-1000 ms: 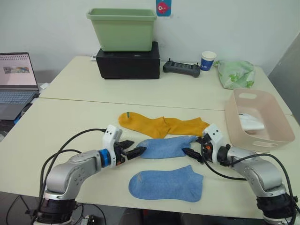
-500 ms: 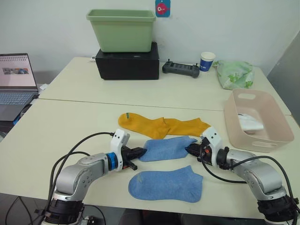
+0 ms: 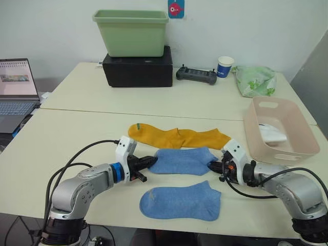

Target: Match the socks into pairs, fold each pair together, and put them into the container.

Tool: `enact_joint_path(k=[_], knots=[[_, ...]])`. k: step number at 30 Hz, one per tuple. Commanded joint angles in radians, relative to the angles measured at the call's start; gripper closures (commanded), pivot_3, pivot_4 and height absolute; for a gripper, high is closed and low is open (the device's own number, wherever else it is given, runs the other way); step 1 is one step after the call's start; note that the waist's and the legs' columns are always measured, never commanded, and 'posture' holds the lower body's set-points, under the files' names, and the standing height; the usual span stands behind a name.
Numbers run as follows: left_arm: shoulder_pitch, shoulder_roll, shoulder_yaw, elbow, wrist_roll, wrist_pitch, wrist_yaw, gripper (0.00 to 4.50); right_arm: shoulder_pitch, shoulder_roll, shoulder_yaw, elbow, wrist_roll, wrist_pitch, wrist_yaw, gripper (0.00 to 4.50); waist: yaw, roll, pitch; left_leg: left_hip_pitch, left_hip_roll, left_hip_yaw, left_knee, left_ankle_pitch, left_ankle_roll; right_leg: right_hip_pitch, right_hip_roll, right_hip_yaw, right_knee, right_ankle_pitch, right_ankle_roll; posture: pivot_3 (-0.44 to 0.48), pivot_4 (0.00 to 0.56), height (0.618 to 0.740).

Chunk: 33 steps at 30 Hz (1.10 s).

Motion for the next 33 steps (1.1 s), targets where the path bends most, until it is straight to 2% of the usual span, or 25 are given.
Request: enact_joint_path(k=[1,9,12,17,22,27,31,33], knots=[[0.000,-0.033,-0.001,-0.043,0.008,-0.020,0.049,4.50,-0.016,0.017,-0.081,-0.070,0.061,0.133,-0.041,4.49,0.000,0.000,0.000,0.000,0.000,0.000,0.000,0.000,0.000,0.000,0.000,0.000,0.000,0.000,0.000,0.000,0.150,0.719],[0.056,-0.062,-0.016,-0.080,0.013,-0.012,0.104,4.50,-0.001,0.046,-0.125,-0.123,0.088,0.211,-0.102,4.49,0.000,0.000,0.000,0.000,0.000,0.000,0.000,0.000,0.000,0.000,0.000,0.000,0.000,0.000,0.000,0.000,0.150,0.719],[0.061,-0.061,-0.013,-0.085,0.011,-0.014,0.118,4.50,-0.002,0.025,-0.125,-0.129,0.076,0.187,-0.106,3.78,0.000,0.000,0.000,0.000,0.000,0.001,0.000,0.000,0.000,0.000,0.000,0.000,-0.001,0.000,0.000,0.000,0.150,0.719],[0.064,-0.059,-0.013,-0.087,0.006,-0.016,0.126,4.50,0.008,-0.050,-0.131,-0.137,0.082,0.089,-0.043,2.09,0.000,0.000,0.001,0.000,0.000,0.001,0.000,0.000,0.000,0.000,0.000,0.000,-0.001,0.000,0.000,0.000,0.150,0.719],[0.066,-0.049,-0.019,-0.082,0.008,-0.018,0.118,4.50,0.004,-0.016,-0.125,-0.061,0.055,-0.045,-0.045,0.38,-0.001,-0.001,0.001,0.000,0.000,0.001,-0.001,0.000,0.000,0.000,0.001,0.000,-0.002,0.000,0.000,0.000,0.150,0.719],[0.065,-0.041,-0.026,-0.073,0.014,-0.024,0.110,4.50,-0.015,0.061,-0.079,0.049,0.017,-0.100,-0.086,0.38,0.000,-0.002,0.002,0.000,0.000,0.001,-0.001,0.000,0.000,0.000,0.000,0.000,-0.002,0.000,0.000,0.000,0.150,0.719],[0.063,-0.040,-0.025,-0.071,0.017,-0.025,0.110,4.50,-0.035,0.120,-0.098,0.104,0.038,-0.080,-0.114,0.38,0.000,-0.001,0.002,0.000,0.000,0.001,-0.001,0.000,0.000,0.000,0.000,0.000,-0.002,0.000,0.000,0.000,0.150,0.719],[0.069,-0.038,-0.023,-0.075,0.017,-0.025,0.108,4.50,-0.040,0.148,-0.115,0.120,0.059,-0.067,-0.120,0.77,-0.001,-0.001,0.002,0.000,0.000,0.001,-0.001,0.000,0.000,0.000,0.000,0.000,-0.002,0.000,0.000,0.000,0.150,0.719]])
